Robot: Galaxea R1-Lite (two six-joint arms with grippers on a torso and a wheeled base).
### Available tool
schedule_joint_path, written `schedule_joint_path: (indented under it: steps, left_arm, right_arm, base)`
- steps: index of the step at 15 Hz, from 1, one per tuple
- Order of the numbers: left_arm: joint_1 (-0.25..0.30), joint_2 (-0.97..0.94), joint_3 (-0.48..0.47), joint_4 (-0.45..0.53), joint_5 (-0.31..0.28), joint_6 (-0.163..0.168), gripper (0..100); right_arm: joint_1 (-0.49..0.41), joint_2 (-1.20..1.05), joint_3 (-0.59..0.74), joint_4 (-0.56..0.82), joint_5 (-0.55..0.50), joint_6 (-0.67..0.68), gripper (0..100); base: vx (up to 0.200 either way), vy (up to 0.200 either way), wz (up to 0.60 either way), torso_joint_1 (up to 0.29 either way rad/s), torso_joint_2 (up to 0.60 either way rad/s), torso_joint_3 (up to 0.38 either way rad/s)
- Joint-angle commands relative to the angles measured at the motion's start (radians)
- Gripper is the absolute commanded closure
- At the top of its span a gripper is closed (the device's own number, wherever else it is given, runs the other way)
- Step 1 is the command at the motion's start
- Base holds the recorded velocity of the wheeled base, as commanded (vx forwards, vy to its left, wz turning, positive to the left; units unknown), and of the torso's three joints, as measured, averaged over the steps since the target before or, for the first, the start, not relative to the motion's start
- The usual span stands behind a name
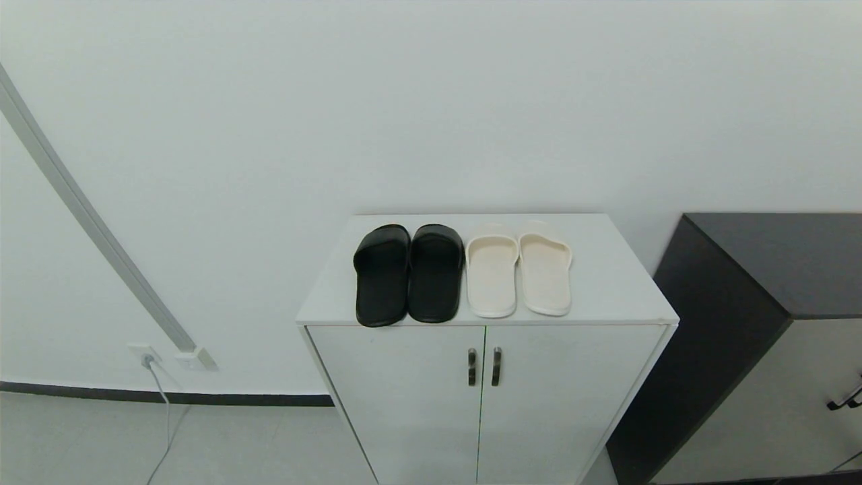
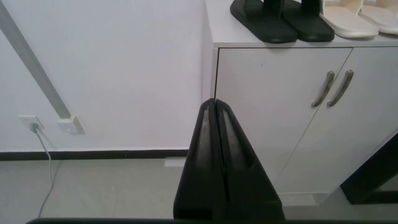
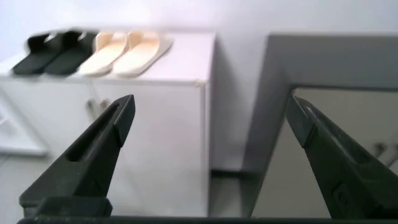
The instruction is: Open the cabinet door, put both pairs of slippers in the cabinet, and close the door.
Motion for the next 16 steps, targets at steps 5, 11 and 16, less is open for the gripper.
schedule_joint_path:
  steps: [5, 11, 16]
  left_arm:
    - [0.000, 0.001, 0.000, 0.000, 0.001, 0.001, 100]
    - [0.000, 0.001, 0.000, 0.000, 0.001, 0.001, 100]
    - [0.000, 0.001, 0.000, 0.000, 0.001, 0.001, 100]
  right_arm:
    - [0.098, 0.630, -0.022, -0.311, 0.172, 0.075, 0]
    - [0.553, 0.996, -0.290, -0.429, -0.157, 0.235, 0]
    - [0.730, 1.301, -0.549, -0.430, -0.414, 0.304, 0]
  base:
    - [0.000, 0.000, 0.00, 0.000, 0.00, 0.000]
    - [0.000, 0.000, 0.00, 0.000, 0.00, 0.000]
    - [0.000, 0.000, 0.00, 0.000, 0.00, 0.000]
